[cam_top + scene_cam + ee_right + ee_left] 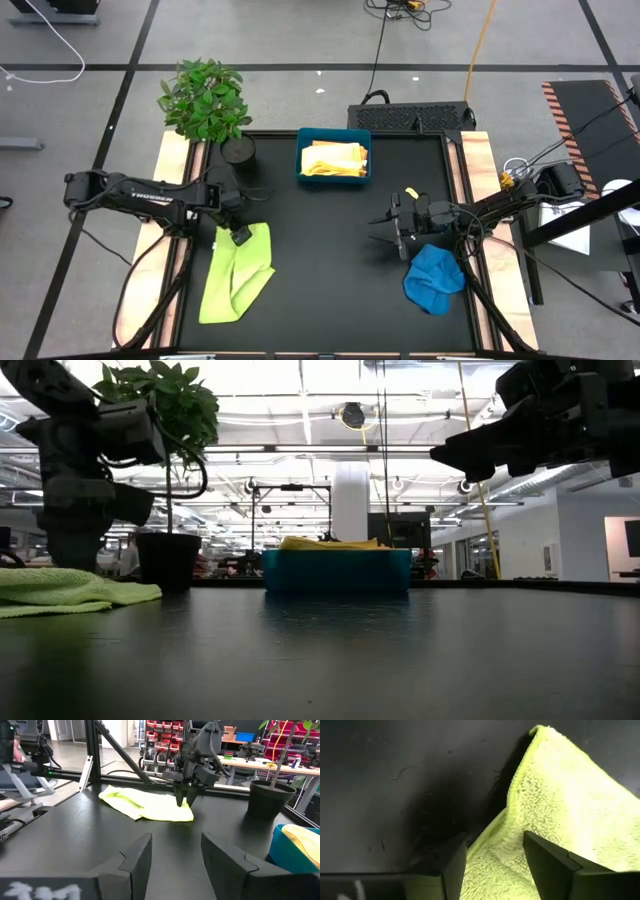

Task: Fold microfiber towels
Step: Fold the green microfiber towel

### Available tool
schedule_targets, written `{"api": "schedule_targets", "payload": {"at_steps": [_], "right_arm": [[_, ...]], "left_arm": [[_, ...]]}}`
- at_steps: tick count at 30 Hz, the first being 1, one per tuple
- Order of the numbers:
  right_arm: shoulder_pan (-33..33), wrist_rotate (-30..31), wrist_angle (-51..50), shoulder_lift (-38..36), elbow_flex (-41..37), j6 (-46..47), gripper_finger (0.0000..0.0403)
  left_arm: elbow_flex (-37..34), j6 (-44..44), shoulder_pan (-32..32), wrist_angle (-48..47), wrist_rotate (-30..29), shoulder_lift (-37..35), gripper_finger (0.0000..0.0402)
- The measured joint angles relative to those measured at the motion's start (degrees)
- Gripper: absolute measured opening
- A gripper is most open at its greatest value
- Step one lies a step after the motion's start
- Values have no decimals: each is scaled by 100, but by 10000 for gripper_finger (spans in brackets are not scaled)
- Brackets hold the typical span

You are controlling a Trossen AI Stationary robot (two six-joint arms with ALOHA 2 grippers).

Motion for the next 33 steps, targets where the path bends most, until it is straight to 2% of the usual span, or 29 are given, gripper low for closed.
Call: {"api": "schedule_targets", "payload": {"at_steps": [4, 9, 11, 17, 23, 30, 33], "right_arm": [[-2, 0, 2, 0, 0, -11, 164], [-2, 15, 22, 0, 0, -18, 164], [-2, 13, 79, 0, 0, -17, 164], [-2, -2, 280, 0, 2, -41, 164], [-2, -13, 275, 102, 163, 2, 164], [-89, -26, 262, 1325, 995, -7, 164], [-344, -20, 256, 1924, 1382, 421, 164]], "left_arm": [[-33, 39, -46, 70, -105, -4, 155], [-41, 418, -119, 907, -53, -1, 36], [-43, 475, -120, 1350, 41, 7, 12], [154, 685, -120, 2480, -199, 5, 5], [536, 1119, -230, 3037, -491, 5, 4], [955, 1482, -489, 3344, -841, 5, 3], [1071, 1574, -622, 3357, -1061, 7, 2]]}}
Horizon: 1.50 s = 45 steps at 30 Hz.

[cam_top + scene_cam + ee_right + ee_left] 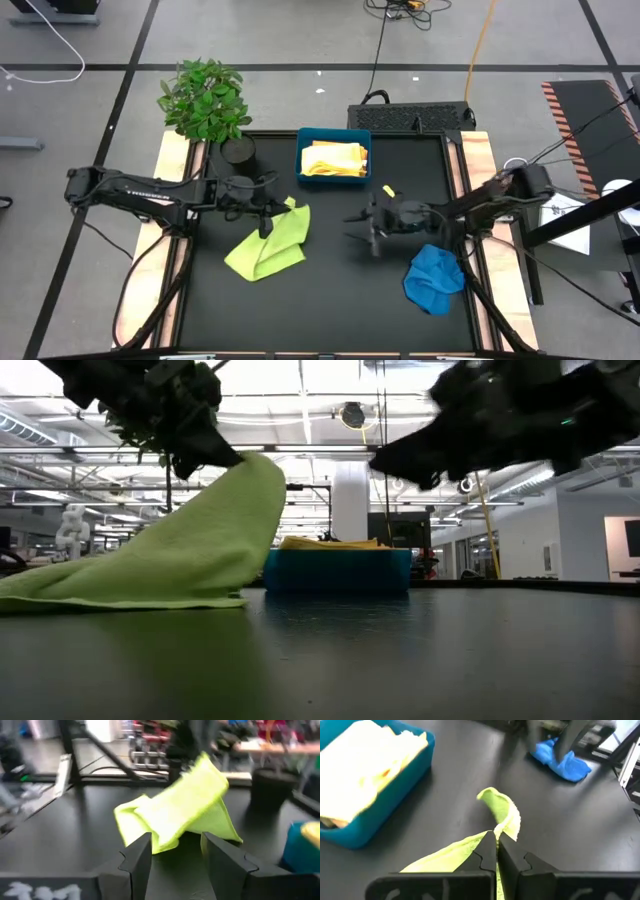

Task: Fold microfiber towels
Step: Fold the green microfiber towel

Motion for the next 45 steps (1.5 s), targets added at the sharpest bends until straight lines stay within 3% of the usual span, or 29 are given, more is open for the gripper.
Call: {"api": "schedule_targets", "payload": {"at_steps": [3, 14, 22, 27, 33, 42, 45], "right_arm": [[-333, -78, 9, 479, 341, 591, 164], [-1049, -1656, 269, 1597, 1507, 896, 177], [-1052, -1659, 267, 2094, 2177, 892, 223], [-1052, -1805, 262, 2204, 2351, 843, 227], [-1050, -2286, 260, 2207, 2410, 771, 178], [-1043, -2581, -236, 2207, 2410, 603, 30], [-1043, -2577, -409, 2209, 2408, 573, 7]], "left_arm": [[20, 17, -150, 74, -166, 0, 3], [20, 118, -584, 119, -713, 0, 2], [20, 122, -715, 166, -792, 0, 3], [20, 133, -808, 192, -880, 43, 3], [20, 200, -872, 458, -895, 397, 6], [18, 258, -871, 655, -888, 651, 11], [18, 263, -873, 663, -886, 604, 4]]}}
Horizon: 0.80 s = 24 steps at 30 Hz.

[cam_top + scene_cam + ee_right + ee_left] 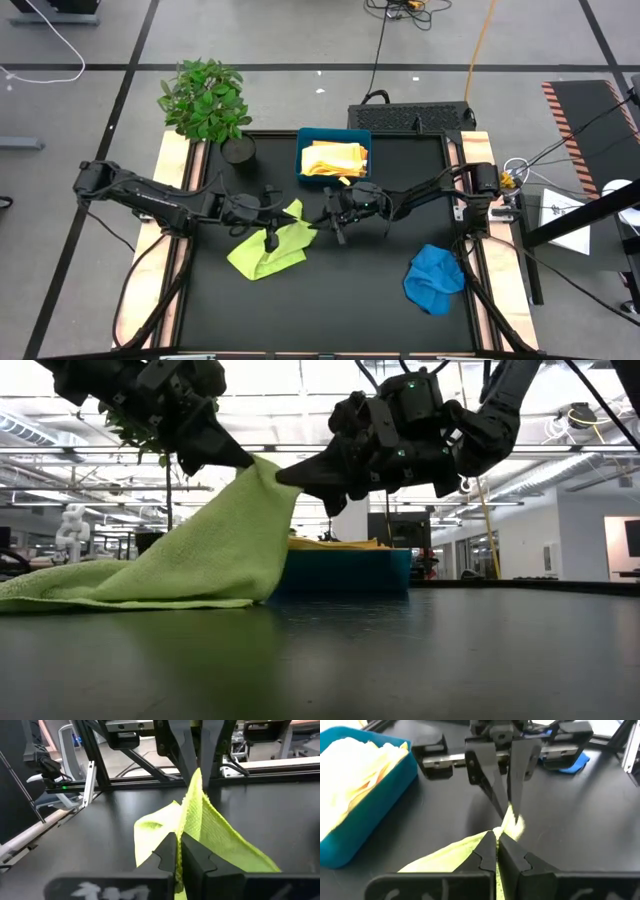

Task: Fold microfiber towels
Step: Fold the green microfiber towel

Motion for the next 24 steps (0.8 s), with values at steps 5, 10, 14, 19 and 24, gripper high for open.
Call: {"api": "schedule_targets", "payload": {"at_steps": [5, 10, 14, 19, 24], "right_arm": [[2, -1, -151, -51, 0, -20, 3], [7, -308, -405, -261, -2, 3, 1], [97, -642, -923, -592, -2, 4, 1], [483, -871, -2483, -1108, -7, -325, 1], [1088, -301, -3834, -1296, -13, -540, 0]], "left_arm": [[0, 2, -2, -15, 19, 1, 15], [0, 2, -2, -4, 363, 1, 20], [2, 48, -4, 48, 664, 62, 22], [-1, 55, -9, 39, 787, 295, 58], [-2, 19, 26, 112, 764, 721, 121]]}}
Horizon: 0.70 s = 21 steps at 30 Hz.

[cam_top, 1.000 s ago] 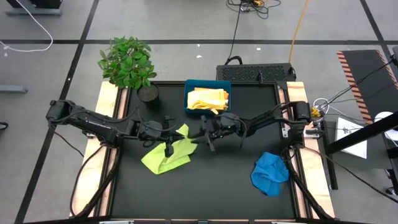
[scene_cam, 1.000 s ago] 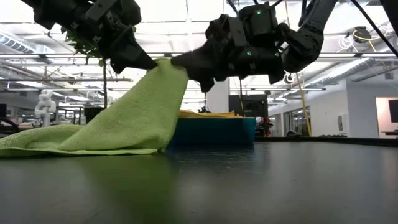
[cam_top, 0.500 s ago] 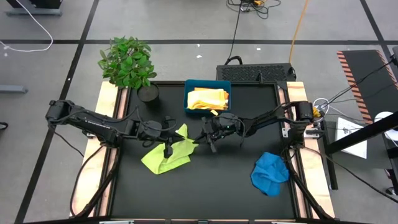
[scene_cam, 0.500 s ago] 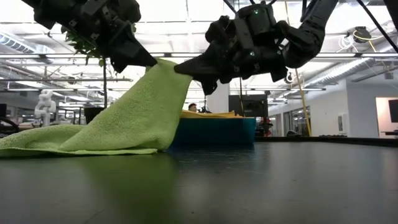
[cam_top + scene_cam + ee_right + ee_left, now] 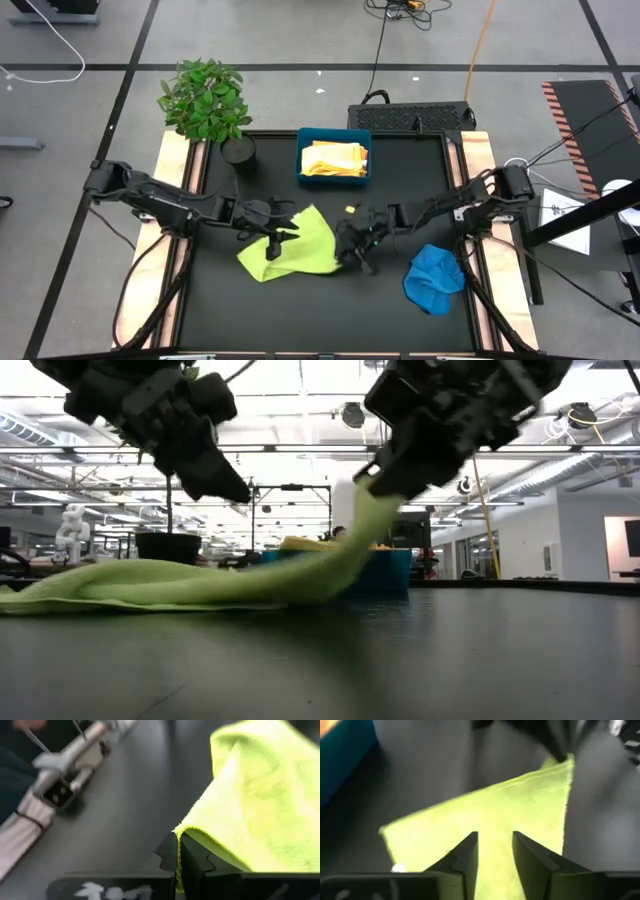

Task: Fold microfiber towels
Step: Fold the green microfiber towel

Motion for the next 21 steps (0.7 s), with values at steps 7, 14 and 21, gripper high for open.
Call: {"api": "schedule_targets", "payload": {"at_steps": [7, 14, 21], "right_arm": [[483, 653, -4, 2, -312, 185, 0], [444, 657, 804, 2, -814, 583, 0], [410, 666, 1111, 2, -1043, 605, 0]], "left_arm": [[0, -268, 524, 374, -21, 887, 173], [0, -670, 1221, 1203, 40, 1764, 179], [328, -593, 1473, 1558, 324, 2520, 179]]}}
